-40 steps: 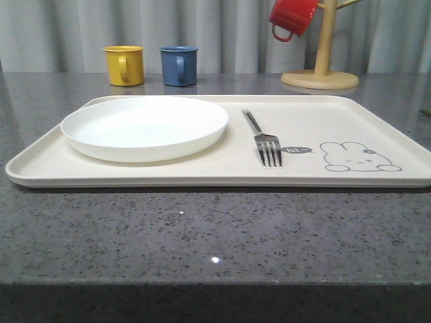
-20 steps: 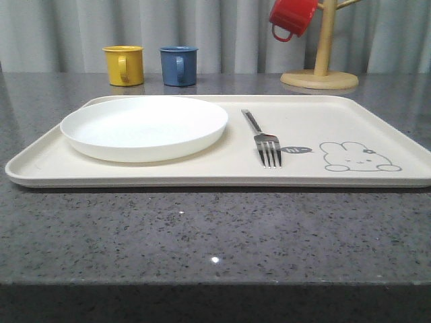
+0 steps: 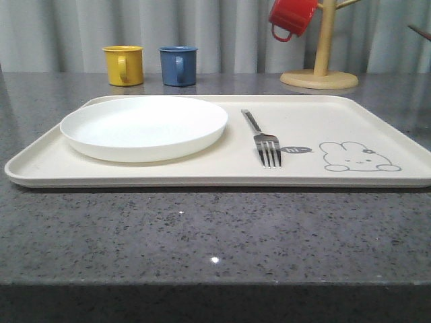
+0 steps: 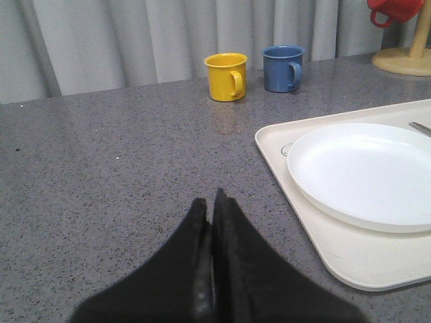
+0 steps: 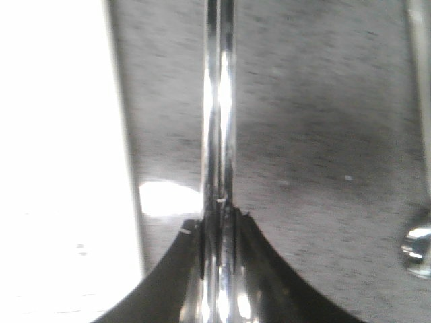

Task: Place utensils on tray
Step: 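Grasp the steel chopsticks with the right gripper, then place the chopsticks on the tray beside the fork and release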

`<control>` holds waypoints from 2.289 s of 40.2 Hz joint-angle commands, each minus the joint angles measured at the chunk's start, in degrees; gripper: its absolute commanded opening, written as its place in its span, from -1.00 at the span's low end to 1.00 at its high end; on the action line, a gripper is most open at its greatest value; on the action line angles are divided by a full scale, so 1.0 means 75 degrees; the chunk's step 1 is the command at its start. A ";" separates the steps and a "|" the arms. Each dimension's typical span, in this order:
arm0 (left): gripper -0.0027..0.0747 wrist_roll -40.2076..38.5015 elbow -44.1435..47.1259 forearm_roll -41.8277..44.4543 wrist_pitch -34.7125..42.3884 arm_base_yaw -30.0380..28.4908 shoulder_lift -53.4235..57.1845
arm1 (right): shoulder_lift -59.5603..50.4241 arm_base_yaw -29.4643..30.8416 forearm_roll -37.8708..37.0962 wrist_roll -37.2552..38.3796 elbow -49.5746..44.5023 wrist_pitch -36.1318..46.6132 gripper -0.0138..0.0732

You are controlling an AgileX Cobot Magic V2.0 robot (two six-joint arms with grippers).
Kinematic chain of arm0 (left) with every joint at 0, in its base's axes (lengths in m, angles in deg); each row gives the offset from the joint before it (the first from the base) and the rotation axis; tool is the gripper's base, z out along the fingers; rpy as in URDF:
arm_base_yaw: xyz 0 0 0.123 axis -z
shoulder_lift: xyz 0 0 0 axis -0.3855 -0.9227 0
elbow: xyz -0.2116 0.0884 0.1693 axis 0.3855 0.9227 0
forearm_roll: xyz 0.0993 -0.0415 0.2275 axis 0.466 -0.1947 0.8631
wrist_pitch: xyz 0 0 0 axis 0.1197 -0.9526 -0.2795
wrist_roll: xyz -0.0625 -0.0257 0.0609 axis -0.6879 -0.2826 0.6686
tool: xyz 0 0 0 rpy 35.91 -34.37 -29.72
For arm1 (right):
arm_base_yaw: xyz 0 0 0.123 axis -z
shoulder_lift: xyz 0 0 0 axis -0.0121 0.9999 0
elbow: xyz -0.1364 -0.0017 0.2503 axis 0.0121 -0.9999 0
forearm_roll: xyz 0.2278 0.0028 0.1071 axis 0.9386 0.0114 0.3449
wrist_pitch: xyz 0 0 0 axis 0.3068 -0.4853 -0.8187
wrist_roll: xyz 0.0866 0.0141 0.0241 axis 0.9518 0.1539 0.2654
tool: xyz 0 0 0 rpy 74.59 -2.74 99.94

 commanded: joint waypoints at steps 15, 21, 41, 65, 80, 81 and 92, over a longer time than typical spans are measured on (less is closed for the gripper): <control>-0.98 -0.0051 -0.0207 -0.0074 0.0625 -0.0007 -0.0070 | 0.0499 -0.2196 0.0472 0.1321 0.0362 -0.0700 -0.58; -0.98 -0.0051 -0.0207 -0.0074 0.0625 -0.0007 -0.0070 | 0.0871 -0.2426 0.0552 0.1528 0.0362 -0.0550 -0.58; -0.98 -0.0051 -0.0207 -0.0074 0.0625 -0.0007 -0.0070 | 0.1471 -0.2434 0.0744 0.1570 0.0362 -0.0611 -0.57; -0.98 -0.0051 -0.0207 -0.0074 0.0625 -0.0007 -0.0070 | 0.1354 -0.2369 0.0355 0.1286 0.0637 -0.0823 0.08; -0.98 -0.0051 -0.0207 -0.0074 0.0625 -0.0007 -0.0070 | 0.0178 -0.0406 -0.0206 -0.0061 0.0735 -0.0828 0.08; -0.98 -0.0051 -0.0207 -0.0074 0.0625 -0.0007 -0.0070 | 0.0099 -0.0229 -0.0214 -0.0129 0.0735 -0.0828 0.08; -0.98 -0.0051 -0.0207 -0.0074 0.0625 -0.0007 -0.0070 | 0.0001 0.1920 -0.0224 -0.1060 0.0720 -0.0822 0.08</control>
